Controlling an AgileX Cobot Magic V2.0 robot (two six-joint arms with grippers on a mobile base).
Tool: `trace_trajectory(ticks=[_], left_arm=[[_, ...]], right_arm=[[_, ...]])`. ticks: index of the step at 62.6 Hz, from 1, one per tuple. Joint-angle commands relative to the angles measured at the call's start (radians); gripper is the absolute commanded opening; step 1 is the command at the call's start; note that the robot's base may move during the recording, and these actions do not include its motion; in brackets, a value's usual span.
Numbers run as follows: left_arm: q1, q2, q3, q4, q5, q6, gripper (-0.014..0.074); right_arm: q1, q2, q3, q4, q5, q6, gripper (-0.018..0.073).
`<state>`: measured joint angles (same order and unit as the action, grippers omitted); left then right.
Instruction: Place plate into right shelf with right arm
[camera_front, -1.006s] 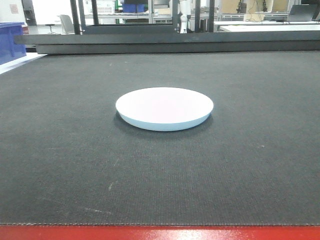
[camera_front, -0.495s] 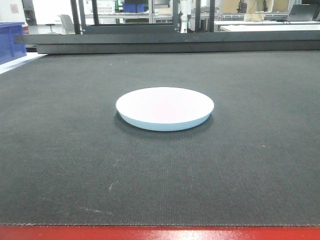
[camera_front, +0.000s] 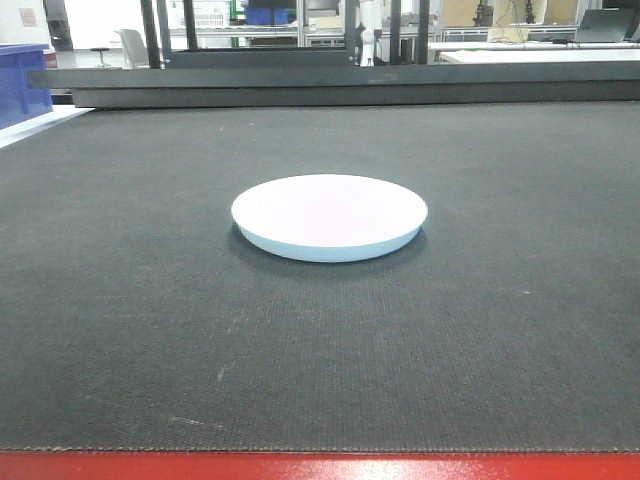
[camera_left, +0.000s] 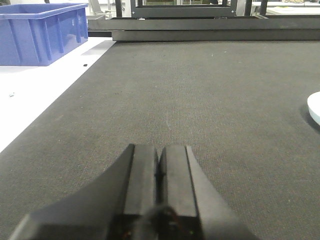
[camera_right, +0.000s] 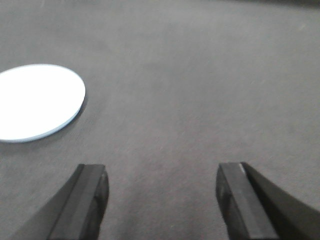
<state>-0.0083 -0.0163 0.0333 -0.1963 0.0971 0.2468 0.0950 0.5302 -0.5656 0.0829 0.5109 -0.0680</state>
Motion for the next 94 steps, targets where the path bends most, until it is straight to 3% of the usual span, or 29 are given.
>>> trace_trajectory(ticks=[1, 11, 28, 39, 55, 84, 94], left_arm=[[-0.004, -0.011, 0.006, -0.004, -0.081, -0.002, -0.0047], [-0.004, -0.011, 0.006, -0.004, -0.081, -0.002, -0.0047], [-0.004, -0.011, 0.006, -0.004, -0.081, -0.002, -0.0047], [-0.004, -0.011, 0.006, -0.004, -0.081, -0.002, -0.0047], [-0.004, -0.011, 0.006, -0.004, -0.081, -0.002, -0.0047], [-0.004, -0.011, 0.006, -0.004, -0.081, -0.002, -0.0047], [-0.004, -0.011, 0.006, -0.004, -0.081, -0.002, -0.0047]], right_arm=[[0.027, 0.124, -0.107, -0.001, -0.026, 0.0, 0.0567], [0.118, 0.376, -0.294, -0.034, 0.046, 0.047, 0.0521], [0.283, 0.773, -0.631, -0.199, 0.166, 0.32, 0.0517], [0.352, 1.002, -0.791, -0.282, 0.207, 0.406, 0.0517], [0.365, 1.235, -0.938, -0.292, 0.196, 0.442, 0.0517], [0.365, 1.39, -0.949, -0.363, 0.019, 0.442, 0.0517], [0.365, 1.41, -0.949, -0.363, -0.003, 0.442, 0.0421]])
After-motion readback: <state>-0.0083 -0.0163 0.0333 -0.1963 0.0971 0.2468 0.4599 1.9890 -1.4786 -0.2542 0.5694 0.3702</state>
